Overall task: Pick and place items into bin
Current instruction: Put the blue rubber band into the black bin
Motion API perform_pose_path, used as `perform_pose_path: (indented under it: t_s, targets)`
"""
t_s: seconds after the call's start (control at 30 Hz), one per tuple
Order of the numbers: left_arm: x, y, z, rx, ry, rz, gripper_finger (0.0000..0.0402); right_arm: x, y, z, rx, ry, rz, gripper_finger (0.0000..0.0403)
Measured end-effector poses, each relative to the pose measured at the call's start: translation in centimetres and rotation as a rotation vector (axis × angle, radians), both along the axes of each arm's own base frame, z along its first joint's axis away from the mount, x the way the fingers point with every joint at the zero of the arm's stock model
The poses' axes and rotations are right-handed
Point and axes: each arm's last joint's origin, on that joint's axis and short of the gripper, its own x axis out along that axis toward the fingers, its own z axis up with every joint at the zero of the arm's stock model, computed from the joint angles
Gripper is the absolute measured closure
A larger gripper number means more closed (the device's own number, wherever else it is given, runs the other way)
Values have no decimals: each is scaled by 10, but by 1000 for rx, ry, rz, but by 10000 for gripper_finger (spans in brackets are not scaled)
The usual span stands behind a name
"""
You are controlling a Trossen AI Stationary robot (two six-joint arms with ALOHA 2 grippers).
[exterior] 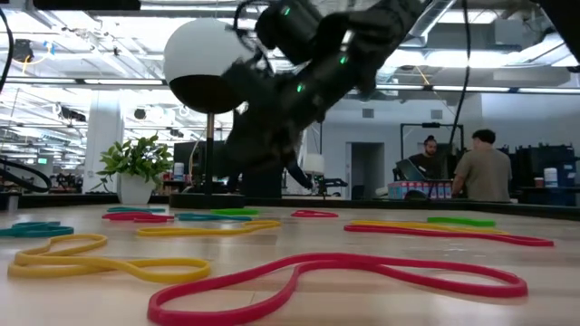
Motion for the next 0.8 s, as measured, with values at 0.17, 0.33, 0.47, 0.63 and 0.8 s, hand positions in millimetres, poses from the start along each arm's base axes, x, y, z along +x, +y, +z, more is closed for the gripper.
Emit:
perform_pose_path:
  t_s: [0.17,0.33,0.47,0.63,0.8]
  targets:
    - [0,0,0,0,-1,0,283,7,0,-14,-21,33,24,332]
    - [0,0,0,4,0,-1,283,5,-1,-14,-42,63,6,332]
    - [0,0,0,4,0,-1,283,5,-1,-14,-90,56,28,332]
    - [0,0,0,3,0,-1,283,3,-1,-17,-103,91,39,332]
    - [0,0,0,3,0,0,283,2,-1,-17,-89,102,25,332]
